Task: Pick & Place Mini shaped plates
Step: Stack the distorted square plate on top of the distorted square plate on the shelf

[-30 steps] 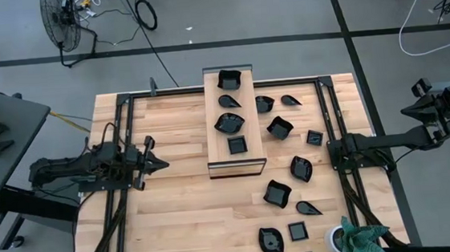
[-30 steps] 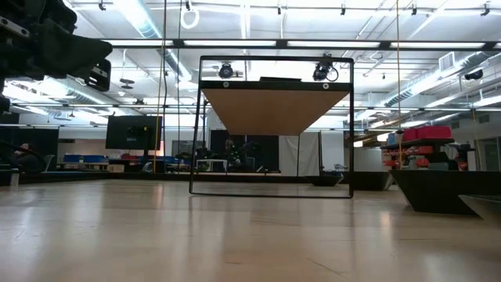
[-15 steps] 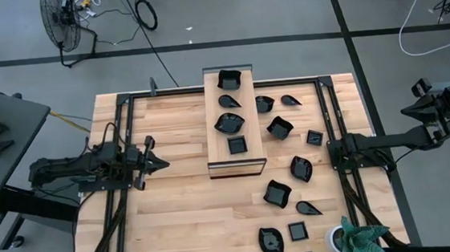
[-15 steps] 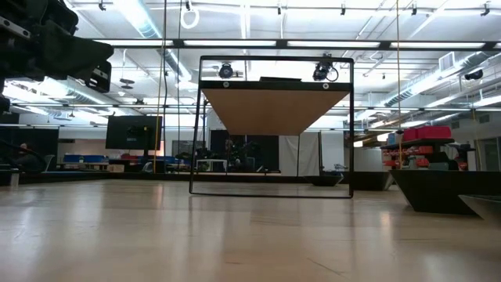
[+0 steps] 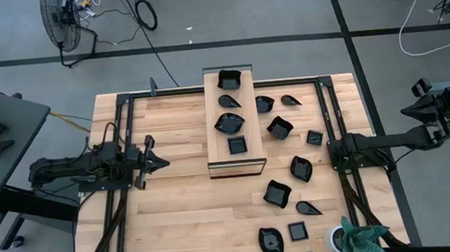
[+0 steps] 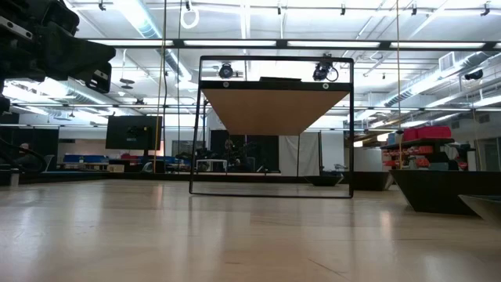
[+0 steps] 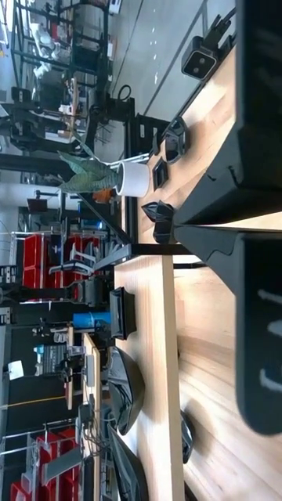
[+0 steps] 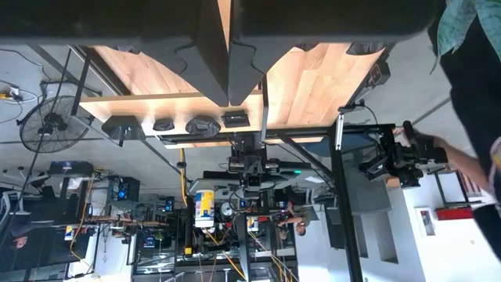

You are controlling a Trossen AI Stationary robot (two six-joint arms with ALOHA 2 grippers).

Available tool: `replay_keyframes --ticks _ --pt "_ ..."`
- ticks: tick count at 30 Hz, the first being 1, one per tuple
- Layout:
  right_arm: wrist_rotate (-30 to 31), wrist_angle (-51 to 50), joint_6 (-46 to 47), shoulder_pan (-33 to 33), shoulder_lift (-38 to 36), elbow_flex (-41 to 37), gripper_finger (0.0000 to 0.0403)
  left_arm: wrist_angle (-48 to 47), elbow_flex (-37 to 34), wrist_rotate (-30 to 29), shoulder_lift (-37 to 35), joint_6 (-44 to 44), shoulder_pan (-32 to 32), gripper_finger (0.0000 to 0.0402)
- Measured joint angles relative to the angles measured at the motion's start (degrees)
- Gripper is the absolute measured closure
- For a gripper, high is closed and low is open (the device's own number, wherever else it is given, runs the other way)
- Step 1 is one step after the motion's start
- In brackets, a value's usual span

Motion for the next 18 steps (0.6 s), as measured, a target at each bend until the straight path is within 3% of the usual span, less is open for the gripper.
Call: replay_keyframes --ticks 18 --pt "0.37 0.02 -0.8 -0.01 0.0 -0.01 0.0392 1.97 -0.08 0.0 0.0 -0.02 0.0 0.0383"
